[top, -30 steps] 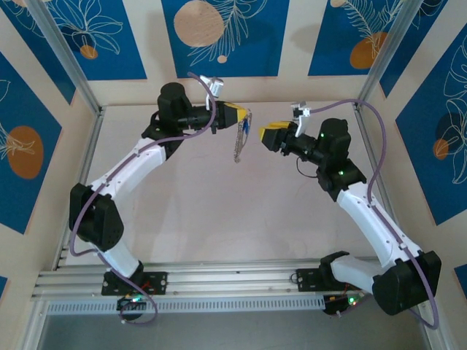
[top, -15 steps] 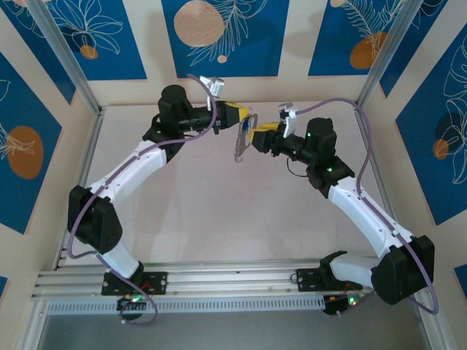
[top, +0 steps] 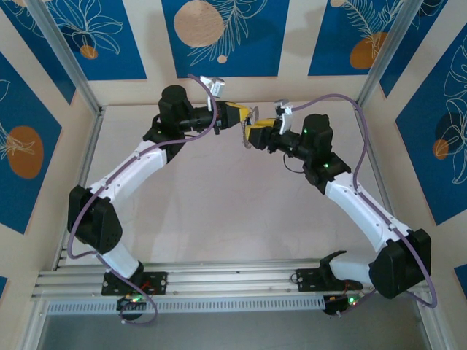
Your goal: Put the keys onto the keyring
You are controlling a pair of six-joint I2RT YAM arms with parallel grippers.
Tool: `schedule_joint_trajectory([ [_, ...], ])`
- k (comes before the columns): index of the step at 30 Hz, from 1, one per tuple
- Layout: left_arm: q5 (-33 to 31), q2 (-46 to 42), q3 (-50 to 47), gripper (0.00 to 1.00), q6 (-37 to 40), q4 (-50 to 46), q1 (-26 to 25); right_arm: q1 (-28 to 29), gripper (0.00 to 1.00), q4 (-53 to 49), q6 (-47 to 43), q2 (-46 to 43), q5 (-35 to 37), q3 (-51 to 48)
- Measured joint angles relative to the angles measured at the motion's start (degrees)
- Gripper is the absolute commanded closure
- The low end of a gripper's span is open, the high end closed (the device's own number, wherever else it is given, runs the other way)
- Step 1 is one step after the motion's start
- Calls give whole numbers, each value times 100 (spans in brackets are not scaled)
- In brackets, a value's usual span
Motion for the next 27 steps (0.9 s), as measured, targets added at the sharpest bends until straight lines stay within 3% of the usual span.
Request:
schedule_joint_trajectory([
  [16, -63, -4, -61, 100, 0, 48, -2, 57, 100, -2, -157, 229, -170, 133],
  [27, -57, -11, -162, 100, -90, 214, -4, 170, 100, -33, -203, 216, -404, 133],
])
